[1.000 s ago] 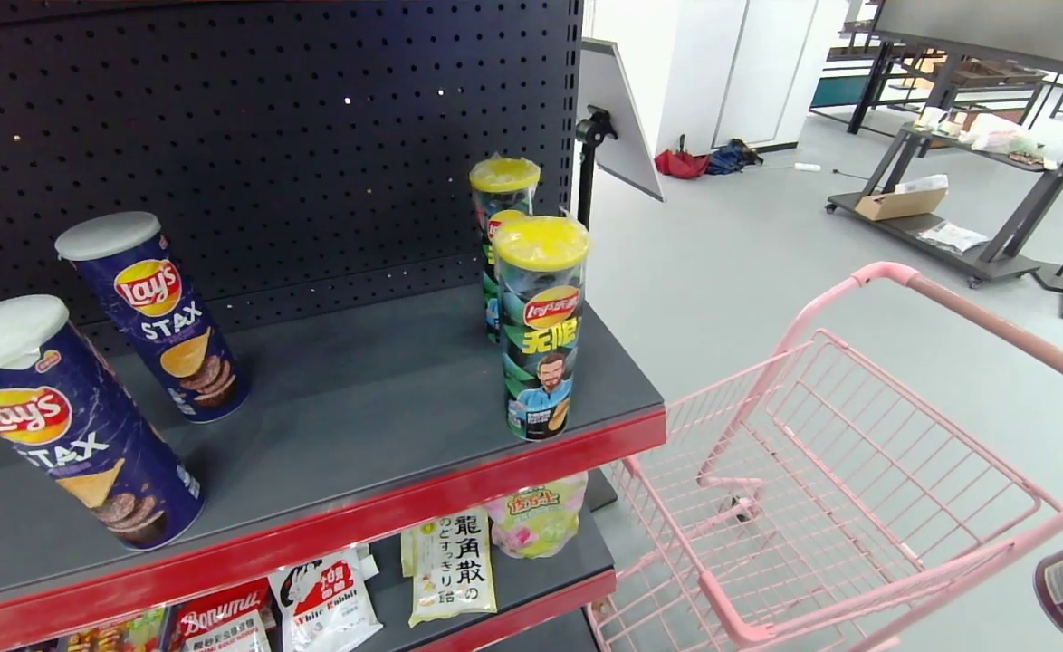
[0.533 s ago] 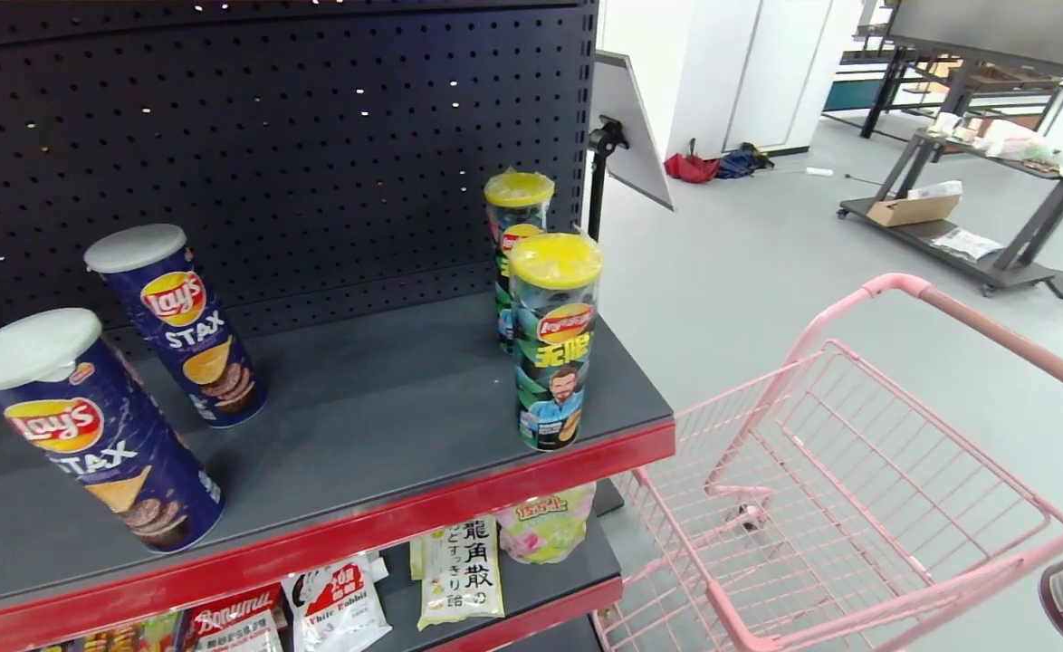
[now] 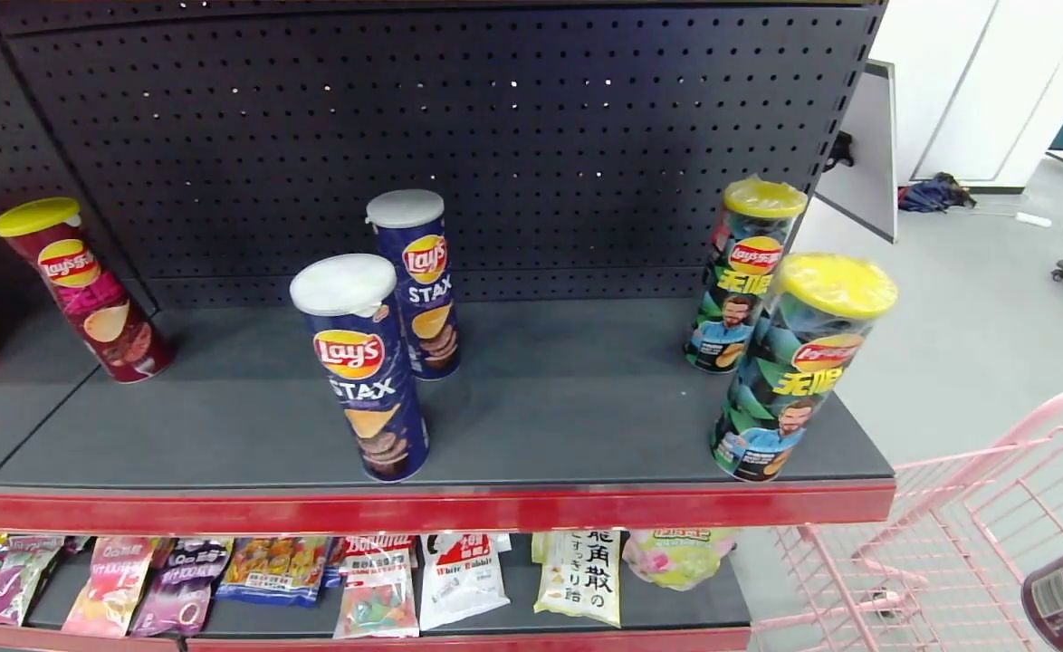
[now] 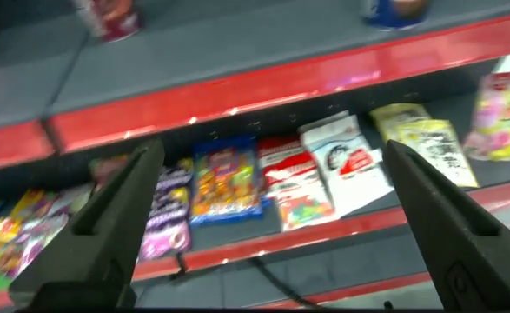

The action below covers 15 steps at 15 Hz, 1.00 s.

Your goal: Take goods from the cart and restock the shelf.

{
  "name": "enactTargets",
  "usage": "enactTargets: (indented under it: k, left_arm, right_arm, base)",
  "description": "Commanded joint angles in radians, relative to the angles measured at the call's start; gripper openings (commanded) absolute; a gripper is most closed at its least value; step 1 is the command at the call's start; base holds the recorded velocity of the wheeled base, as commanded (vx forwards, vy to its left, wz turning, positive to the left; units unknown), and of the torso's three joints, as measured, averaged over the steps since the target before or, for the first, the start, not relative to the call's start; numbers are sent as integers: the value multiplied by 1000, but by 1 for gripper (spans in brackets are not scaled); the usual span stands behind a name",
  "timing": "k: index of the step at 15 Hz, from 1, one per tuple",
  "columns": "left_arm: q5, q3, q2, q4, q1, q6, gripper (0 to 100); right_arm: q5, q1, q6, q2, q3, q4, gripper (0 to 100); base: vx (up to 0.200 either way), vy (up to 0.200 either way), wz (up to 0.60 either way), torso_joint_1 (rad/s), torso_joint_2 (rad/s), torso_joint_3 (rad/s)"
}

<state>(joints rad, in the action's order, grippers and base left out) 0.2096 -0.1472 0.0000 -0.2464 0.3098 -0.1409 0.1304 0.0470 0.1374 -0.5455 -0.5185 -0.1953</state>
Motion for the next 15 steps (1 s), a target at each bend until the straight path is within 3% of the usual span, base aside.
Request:
enactTargets:
  k: [1,13,15]
  left_arm:
    - [4,0,0,1,2,1,100]
    - [-2,0,0,2,2,-9,100]
    - [-2,0,0,2,2,-8,100]
  right_arm:
    - [1,-1,-4,36,14,-3,0]
    - [3,-1,-4,98,61,-6,0]
    - [3,-1,-7,98,63,-6,0]
  base:
    - [0,0,0,0,0,0]
    - [0,0,0,0,0,0]
    - [0,200,0,5,-2,7]
